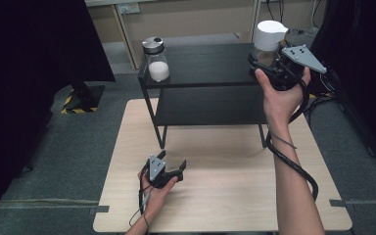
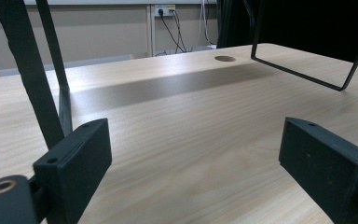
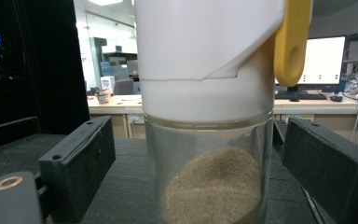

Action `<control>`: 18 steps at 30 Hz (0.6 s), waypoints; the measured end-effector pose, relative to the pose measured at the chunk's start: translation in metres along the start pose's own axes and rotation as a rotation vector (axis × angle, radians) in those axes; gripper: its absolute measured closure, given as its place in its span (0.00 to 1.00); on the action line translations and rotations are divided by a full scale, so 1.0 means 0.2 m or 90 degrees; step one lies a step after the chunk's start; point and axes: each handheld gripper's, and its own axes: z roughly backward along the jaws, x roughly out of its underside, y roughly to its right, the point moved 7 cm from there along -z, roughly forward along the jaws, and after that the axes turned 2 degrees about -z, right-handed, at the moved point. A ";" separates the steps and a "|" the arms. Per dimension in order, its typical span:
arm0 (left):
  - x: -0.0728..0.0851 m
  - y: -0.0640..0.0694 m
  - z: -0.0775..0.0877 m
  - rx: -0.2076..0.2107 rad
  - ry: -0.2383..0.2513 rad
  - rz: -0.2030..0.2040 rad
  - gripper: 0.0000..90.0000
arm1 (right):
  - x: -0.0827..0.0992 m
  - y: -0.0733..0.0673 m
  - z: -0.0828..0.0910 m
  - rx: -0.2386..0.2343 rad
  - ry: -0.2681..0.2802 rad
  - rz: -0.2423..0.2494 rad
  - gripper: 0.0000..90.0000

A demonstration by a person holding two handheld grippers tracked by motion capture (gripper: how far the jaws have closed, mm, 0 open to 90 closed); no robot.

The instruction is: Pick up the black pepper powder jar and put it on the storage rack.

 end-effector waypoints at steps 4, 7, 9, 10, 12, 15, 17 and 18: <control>0.00 0.00 0.00 0.000 0.000 -0.001 0.10 | 0.01 -0.01 0.03 -0.005 0.002 0.005 0.11; 0.00 0.00 0.00 -0.001 0.000 -0.002 0.10 | 0.02 -0.01 0.05 -0.007 0.000 0.008 0.11; 0.00 0.00 0.00 -0.001 -0.001 -0.002 0.10 | 0.02 -0.02 0.06 -0.009 0.000 0.013 0.11; 0.00 0.00 0.00 -0.001 -0.001 -0.002 0.10 | 0.02 -0.02 0.07 -0.011 0.001 0.013 0.11; 0.00 0.00 0.00 -0.001 -0.001 -0.002 0.10 | 0.03 -0.03 0.08 -0.014 0.003 0.015 0.11; 0.00 0.00 0.00 0.000 -0.002 -0.001 0.10 | 0.04 -0.04 0.10 -0.021 0.004 0.016 0.11; 0.00 0.00 0.00 0.000 -0.002 -0.002 0.10 | 0.04 -0.04 0.11 -0.022 0.006 0.018 0.10; 0.00 0.00 0.00 0.000 -0.002 -0.002 0.10 | 0.04 -0.04 0.11 -0.024 0.008 0.018 0.10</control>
